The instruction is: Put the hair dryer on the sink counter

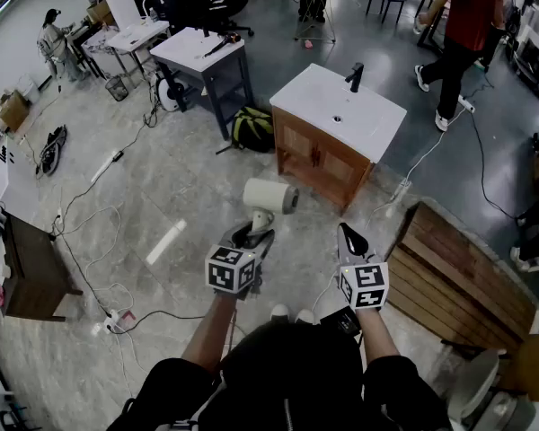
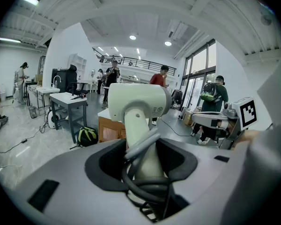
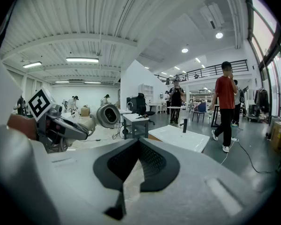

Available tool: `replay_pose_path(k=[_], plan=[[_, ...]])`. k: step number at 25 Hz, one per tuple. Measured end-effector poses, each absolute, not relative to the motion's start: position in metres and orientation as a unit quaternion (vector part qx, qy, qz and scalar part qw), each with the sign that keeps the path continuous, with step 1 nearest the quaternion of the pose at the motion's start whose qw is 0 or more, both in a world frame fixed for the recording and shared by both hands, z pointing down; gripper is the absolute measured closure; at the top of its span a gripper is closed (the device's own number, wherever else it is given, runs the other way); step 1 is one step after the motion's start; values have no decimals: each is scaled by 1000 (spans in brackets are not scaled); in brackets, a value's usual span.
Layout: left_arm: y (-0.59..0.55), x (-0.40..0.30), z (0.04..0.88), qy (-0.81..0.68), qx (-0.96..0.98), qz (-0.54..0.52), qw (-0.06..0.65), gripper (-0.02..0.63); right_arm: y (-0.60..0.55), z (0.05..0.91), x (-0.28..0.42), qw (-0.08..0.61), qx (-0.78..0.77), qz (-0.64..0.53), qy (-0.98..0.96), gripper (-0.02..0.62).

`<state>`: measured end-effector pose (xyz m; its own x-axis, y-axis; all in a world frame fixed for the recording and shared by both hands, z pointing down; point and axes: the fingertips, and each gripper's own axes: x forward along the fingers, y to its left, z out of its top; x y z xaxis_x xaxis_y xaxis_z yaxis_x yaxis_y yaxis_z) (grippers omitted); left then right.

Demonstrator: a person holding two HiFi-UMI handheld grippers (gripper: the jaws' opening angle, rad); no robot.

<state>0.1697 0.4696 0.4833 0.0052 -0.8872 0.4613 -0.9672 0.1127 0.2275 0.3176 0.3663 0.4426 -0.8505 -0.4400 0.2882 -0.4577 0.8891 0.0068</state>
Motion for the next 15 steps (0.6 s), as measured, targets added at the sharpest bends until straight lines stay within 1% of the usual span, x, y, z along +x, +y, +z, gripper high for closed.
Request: replay_pose_path(k=[5,15], plan=[[472,163,484,-699,662,82,257,407,368,438,313,116,236,47,-964,591],[471,153,488,-696,665,79,259,407,365,440,308,119,251,45,-959,591]])
